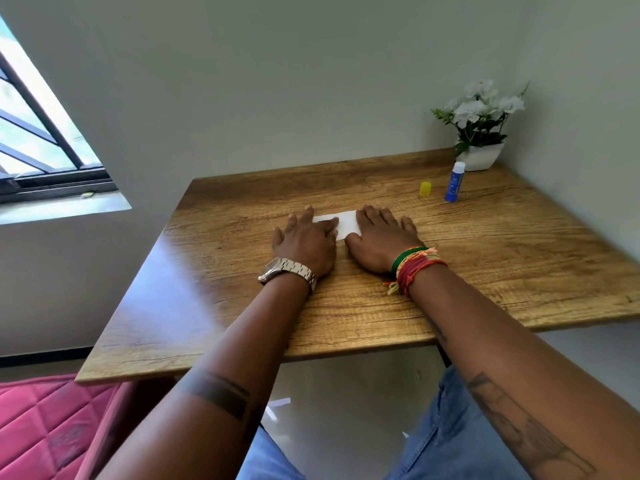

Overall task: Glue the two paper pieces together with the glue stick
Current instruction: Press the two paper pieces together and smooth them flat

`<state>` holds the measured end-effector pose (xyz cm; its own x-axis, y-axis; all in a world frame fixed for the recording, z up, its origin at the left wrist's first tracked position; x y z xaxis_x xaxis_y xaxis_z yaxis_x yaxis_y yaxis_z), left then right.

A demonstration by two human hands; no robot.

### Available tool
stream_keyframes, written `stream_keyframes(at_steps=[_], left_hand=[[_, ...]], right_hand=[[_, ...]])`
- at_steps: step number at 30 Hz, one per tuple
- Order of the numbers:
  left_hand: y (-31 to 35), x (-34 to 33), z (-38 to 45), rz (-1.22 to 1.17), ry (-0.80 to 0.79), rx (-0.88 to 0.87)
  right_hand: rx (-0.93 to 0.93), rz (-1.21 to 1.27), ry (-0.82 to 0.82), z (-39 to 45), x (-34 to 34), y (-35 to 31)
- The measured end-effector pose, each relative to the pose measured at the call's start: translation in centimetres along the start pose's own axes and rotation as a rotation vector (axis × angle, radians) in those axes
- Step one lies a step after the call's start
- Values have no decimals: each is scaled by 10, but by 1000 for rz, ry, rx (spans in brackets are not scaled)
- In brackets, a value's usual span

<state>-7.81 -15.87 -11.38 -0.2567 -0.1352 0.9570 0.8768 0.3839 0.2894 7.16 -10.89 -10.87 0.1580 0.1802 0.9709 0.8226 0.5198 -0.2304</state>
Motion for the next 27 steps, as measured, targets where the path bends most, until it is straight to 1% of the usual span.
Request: stream_keyframes(at_steps=[4, 7, 10, 15, 19, 24, 26, 27], left_hand=[[0, 4, 1, -44, -52, 11], [0, 5, 3, -79, -56, 19], [-1, 4, 4, -91, -67, 31], [0, 6, 3, -99, -80, 47], [2, 10, 0, -122, -96, 54], [4, 11, 1, -139, -83, 63], [6, 11, 1, -140, -59, 64], [7, 13, 2, -127, -50, 61]], right_hand=[[-63, 46, 110, 6, 11, 2], [-115, 35, 89, 9, 11, 0], [-156, 127, 97, 13, 13, 1], [-196, 251, 199, 12, 16, 10], [-272, 246, 262, 7, 18, 19], [-254, 193, 304, 7, 10, 17], [-204, 199, 368, 5, 12, 18], [-143, 208, 394, 3, 13, 18]])
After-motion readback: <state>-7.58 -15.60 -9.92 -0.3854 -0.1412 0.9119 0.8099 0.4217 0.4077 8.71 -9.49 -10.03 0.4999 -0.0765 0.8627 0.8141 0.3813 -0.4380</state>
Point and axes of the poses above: each hand's wrist, its own z-axis towards the middle knuckle, its own x-axis out of the back of the hand, y = z × x, the point moved 1 cm from there along z, towards the middle knuckle, and after that the axes turned 11 degrees about x, right-handed, at the moved point
